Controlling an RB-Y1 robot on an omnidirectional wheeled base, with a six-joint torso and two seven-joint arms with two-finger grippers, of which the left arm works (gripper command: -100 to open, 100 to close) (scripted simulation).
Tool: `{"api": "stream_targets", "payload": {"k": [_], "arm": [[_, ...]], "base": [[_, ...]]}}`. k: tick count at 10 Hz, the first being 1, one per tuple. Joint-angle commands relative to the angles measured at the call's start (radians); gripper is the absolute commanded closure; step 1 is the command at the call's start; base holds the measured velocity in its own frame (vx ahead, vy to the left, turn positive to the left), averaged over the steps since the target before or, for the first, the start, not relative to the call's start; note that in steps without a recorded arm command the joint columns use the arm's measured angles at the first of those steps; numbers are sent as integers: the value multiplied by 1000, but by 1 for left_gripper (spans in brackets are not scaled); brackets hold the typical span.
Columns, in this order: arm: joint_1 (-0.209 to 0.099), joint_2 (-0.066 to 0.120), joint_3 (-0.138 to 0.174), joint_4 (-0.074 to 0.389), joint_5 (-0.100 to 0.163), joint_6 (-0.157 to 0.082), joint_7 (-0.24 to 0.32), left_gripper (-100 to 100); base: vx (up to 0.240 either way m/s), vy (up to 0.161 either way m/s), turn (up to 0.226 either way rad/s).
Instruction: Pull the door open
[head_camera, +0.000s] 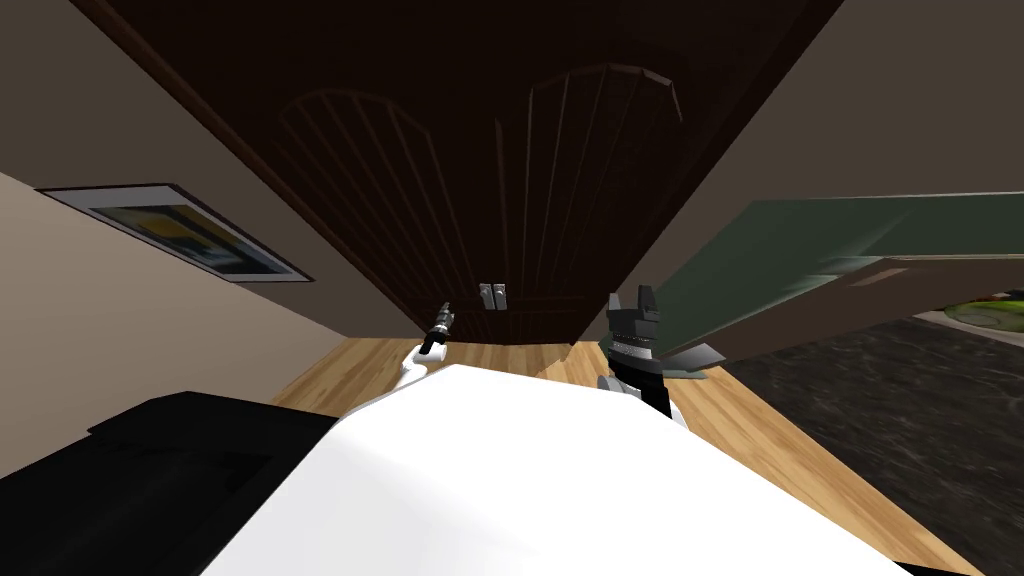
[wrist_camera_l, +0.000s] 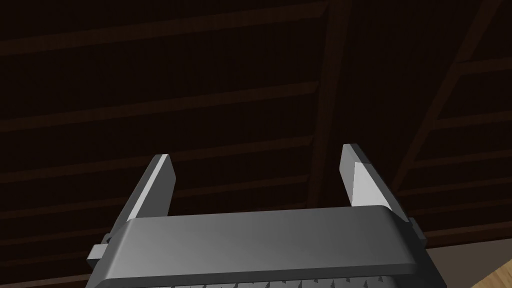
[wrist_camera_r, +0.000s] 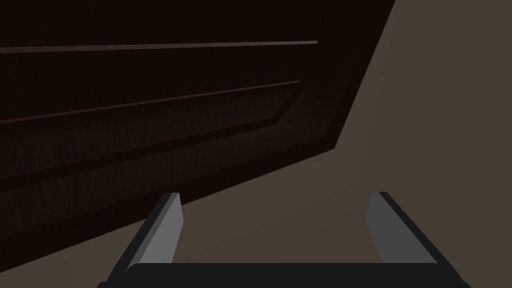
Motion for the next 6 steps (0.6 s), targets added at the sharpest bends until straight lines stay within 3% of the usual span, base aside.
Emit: {"api": "stream_targets", "payload": {"k": [1,3,5,6], "arm": [[-14,-9,-12,-4,-2,-1,-1,-100],[-37,-27,-36,-14,-7,-4,-2,-100],[-58,-45,-61,-25,-11,-8,-2,-100],[-54,-45,-52,-19,-11,-7,-6,-100]], "base": [[207,-22,-105],[201,-86,-162],[200,-148,-174],[88,-78,-21]]}}
